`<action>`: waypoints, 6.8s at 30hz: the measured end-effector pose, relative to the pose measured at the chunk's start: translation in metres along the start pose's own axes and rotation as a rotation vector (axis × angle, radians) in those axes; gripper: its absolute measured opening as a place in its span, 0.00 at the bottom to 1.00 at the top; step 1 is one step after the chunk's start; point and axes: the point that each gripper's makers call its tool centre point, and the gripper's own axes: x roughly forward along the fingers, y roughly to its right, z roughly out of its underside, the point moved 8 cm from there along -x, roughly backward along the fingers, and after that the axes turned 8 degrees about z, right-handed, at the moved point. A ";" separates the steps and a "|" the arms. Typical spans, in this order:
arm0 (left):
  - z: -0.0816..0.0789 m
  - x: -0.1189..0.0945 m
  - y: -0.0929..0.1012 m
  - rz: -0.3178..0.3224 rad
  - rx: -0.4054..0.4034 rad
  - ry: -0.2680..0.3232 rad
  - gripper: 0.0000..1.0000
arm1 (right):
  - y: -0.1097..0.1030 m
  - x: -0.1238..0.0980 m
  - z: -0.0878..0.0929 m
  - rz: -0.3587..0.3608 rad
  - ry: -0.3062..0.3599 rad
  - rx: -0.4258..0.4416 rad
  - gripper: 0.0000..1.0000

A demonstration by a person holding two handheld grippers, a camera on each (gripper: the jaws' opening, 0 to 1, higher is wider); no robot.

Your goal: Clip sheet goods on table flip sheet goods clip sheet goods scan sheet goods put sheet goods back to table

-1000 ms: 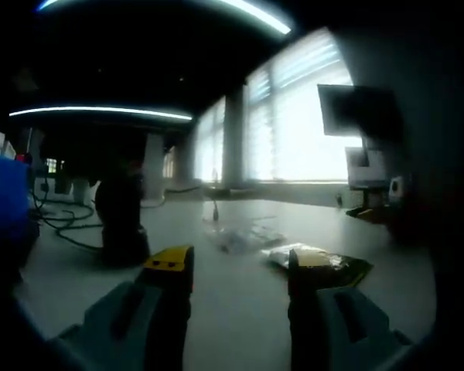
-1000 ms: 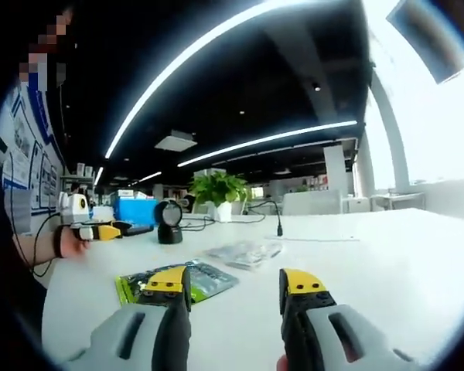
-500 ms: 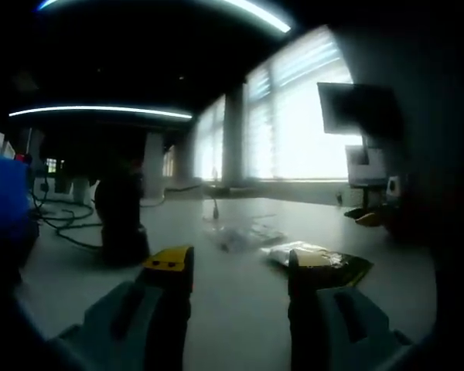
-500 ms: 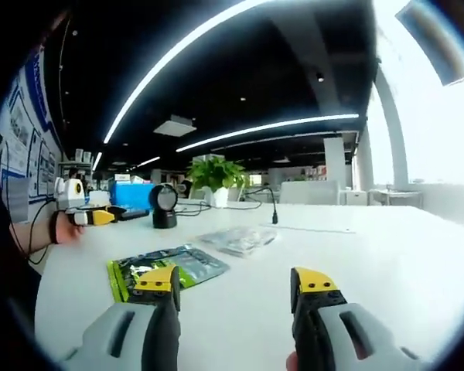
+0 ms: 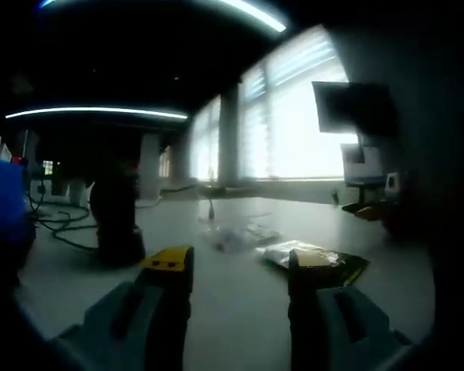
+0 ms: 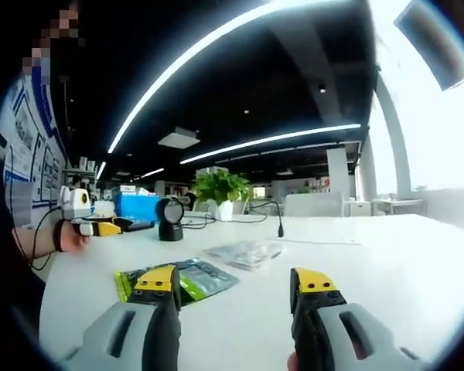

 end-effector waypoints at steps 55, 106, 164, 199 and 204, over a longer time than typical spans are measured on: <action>0.002 0.001 -0.003 -0.004 -0.021 -0.006 0.42 | -0.092 0.020 -0.057 -0.060 0.015 -0.428 0.57; 0.002 0.000 -0.001 0.008 -0.020 -0.002 0.41 | -0.147 0.081 -0.005 -0.426 -0.386 -0.838 0.51; 0.001 0.000 -0.001 0.010 -0.017 -0.002 0.41 | -0.170 0.072 -0.003 -0.386 -0.378 -0.949 0.30; 0.001 0.000 -0.002 0.009 -0.021 0.002 0.41 | -0.181 0.061 0.022 -0.273 -0.415 -1.104 0.00; 0.001 0.000 -0.002 0.010 -0.020 0.001 0.41 | -0.177 0.058 0.019 -0.258 -0.422 -1.099 0.00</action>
